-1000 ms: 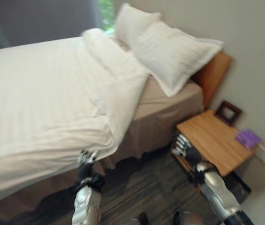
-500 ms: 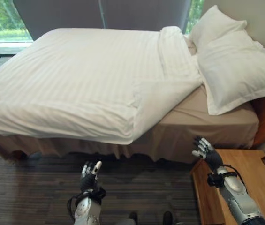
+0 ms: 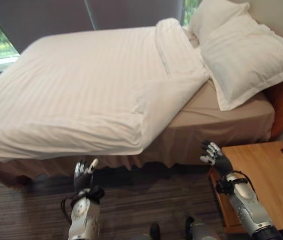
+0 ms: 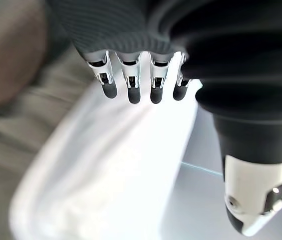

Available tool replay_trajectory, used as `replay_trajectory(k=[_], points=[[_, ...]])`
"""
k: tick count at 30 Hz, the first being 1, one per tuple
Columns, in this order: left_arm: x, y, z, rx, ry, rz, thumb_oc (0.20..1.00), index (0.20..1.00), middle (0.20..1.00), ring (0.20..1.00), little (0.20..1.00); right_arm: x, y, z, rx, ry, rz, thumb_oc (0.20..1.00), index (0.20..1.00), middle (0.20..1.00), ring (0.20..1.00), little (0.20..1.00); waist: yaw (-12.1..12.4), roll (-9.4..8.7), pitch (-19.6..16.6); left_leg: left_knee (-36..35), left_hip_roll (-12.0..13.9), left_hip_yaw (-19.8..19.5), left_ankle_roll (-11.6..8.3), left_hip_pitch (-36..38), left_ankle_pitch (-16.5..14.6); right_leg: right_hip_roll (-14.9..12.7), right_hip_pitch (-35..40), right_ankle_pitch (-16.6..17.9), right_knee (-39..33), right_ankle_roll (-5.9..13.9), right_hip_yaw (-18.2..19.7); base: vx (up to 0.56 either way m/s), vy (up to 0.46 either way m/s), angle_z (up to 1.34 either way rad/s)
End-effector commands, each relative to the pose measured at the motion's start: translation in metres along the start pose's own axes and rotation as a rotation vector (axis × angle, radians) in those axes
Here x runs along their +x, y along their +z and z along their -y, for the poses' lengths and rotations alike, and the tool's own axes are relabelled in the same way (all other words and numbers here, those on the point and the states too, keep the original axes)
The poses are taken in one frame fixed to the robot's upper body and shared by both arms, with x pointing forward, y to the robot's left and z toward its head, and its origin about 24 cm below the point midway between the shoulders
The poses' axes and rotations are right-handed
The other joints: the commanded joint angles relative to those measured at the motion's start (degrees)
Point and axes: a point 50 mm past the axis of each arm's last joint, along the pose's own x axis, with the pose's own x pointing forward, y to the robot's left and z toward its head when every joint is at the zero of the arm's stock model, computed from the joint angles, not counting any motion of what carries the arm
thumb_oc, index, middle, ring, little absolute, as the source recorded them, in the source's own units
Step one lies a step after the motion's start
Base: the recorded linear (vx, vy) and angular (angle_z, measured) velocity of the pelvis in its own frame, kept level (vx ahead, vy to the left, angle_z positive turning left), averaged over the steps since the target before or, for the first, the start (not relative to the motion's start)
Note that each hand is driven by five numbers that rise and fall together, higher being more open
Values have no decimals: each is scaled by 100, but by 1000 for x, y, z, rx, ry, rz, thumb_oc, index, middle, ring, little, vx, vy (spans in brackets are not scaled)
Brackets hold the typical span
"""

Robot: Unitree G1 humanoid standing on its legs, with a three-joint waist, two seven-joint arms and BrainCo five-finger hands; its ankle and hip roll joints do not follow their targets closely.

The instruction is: Making the bed.

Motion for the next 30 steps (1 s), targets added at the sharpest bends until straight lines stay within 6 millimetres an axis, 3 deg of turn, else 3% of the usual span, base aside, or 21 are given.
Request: replay_trajectory(k=[1,2,4,7,8,9,10,11,12,14,15,17,18,22,23,24,26,28,30], points=[[20,42,20,89,-133,182,1000,1000,1000,1000,1000,8,20,-8,-11,47,116,1000,1000,1000,1000,1000,-237,-247,-130,60,-45,-317,-223,623,-556,304,-3,1149,-1681,186,86,321,-24,4],[20,42,20,89,-133,182,1000,1000,1000,1000,1000,8,20,-8,-12,47,116,1000,1000,1000,1000,1000,-239,-226,-117,49,-22,-321,-225,651,-568,324,38,1159,-1717,184,72,258,-20,19],[25,54,47,126,-238,232,1000,1000,1000,1000,1000,3,15,-5,-17,36,95,1000,1000,1000,1000,1000,-465,-285,-189,88,26,-568,-303,908,-737,431,54,1224,-1928,227,304,351,-62,31],[23,57,64,108,-308,248,1000,1000,1000,1000,1000,2,18,-1,-18,33,99,1000,1000,1000,1000,1000,-514,-254,-303,405,132,-612,-365,862,-819,406,215,1107,-1823,140,270,327,-95,66],[23,55,71,77,-340,241,1000,1000,1000,1000,1000,3,21,7,-29,13,107,1000,1000,1000,1000,1000,-617,-186,-330,1484,214,-446,-647,585,-550,430,439,982,-1799,-41,202,318,-97,58],[23,55,71,76,-340,241,1000,1000,1000,1000,1000,3,21,7,-29,13,107,1000,1000,1000,1000,1000,-630,-181,-338,1530,219,-459,-651,552,-572,431,432,983,-1800,-43,188,377,-181,63],[23,63,82,52,-367,267,1000,1000,1000,1000,1000,7,28,9,-32,12,128,1000,1000,1000,1000,1000,-628,-234,-241,3554,287,-302,-944,-163,49,401,799,919,-1865,-275,152,168,-122,60],[23,63,82,53,-367,268,1000,1000,1000,1000,1000,7,28,9,-31,12,129,1000,1000,1000,1000,1000,-643,-249,-265,3561,270,-314,-943,-206,67,382,768,930,-1869,-273,143,299,-230,65],[27,71,84,78,-366,297,1000,1000,1000,1000,1000,9,34,9,-36,21,145,1000,1000,1000,1000,1000,-476,-399,-100,4120,220,-198,-872,-834,106,314,1077,822,-1948,-405,205,215,-139,25],[28,75,85,119,-382,309,1000,1000,1000,1000,1000,8,37,12,-60,22,153,1000,1000,1000,1000,1000,-407,-432,-69,3950,386,-61,-781,-1015,30,314,1252,782,-2004,-397,267,230,-70,-10],[33,86,85,176,-393,344,1000,1000,1000,1000,1000,9,41,14,-82,22,159,1000,1000,1000,1000,1000,-365,-421,-94,3330,593,51,-728,-1055,-41,292,1383,729,-2067,-375,248,246,37,-29],[36,100,82,233,-409,388,1000,1000,1000,1000,1000,7,43,16,-85,21,169,1000,1000,1000,1000,1000,-305,-391,-188,2045,638,86,-678,-891,-42,276,1528,672,-2208,-303,306,393,106,-27],[38,109,68,317,-381,423,1000,1000,1000,1000,1000,3,39,12,-115,60,156,1000,1000,1000,1000,1000,-296,-224,-242,1021,576,-194,-684,-639,137,382,1569,617,-2184,-242,378,383,161,-22],[46,134,66,389,-355,498,1000,1000,1000,1000,1000,-2,29,15,-89,41,120,1000,1000,1000,1000,1000,-406,-144,-442,482,540,-128,-725,-107,158,413,1685,571,-2362,-234,406,216,94,-30],[50,143,61,455,-332,518,1000,1000,1000,1000,1000,-5,27,16,-78,33,115,1000,1000,1000,1000,1000,-444,-112,-484,266,526,-61,-717,39,146,407,1683,596,-2429,-212,462,229,148,-16],[60,159,53,630,-277,538,1000,1000,1000,1000,1000,-14,17,17,-72,23,82,1000,1000,1000,1000,1000,-544,-42,-551,23,503,5,-698,149,143,387,1693,610,-2530,-159,515,171,147,-24],[68,171,48,742,-244,543,1000,1000,1000,1000,1000,-20,12,18,-70,26,59,1000,1000,1000,1000,1000,-601,-15,-561,7,489,64,-690,111,101,378,1636,635,-2569,-124,566,75,107,-14],[83,173,30,808,-175,458,1000,1000,1000,1000,1000,-26,6,17,-61,32,31,1000,1000,1000,1000,1000,-693,-1,-552,7,479,173,-680,58,65,377,1522,672,-2574,-79,620,12,59,-24],[88,174,30,825,-155,445,1000,1000,1000,1000,1000,-28,5,16,-64,37,28,1000,1000,1000,1000,1000,-716,2,-539,7,481,210,-677,16,56,376,1454,689,-2574,-57,648,-16,42,-25]])
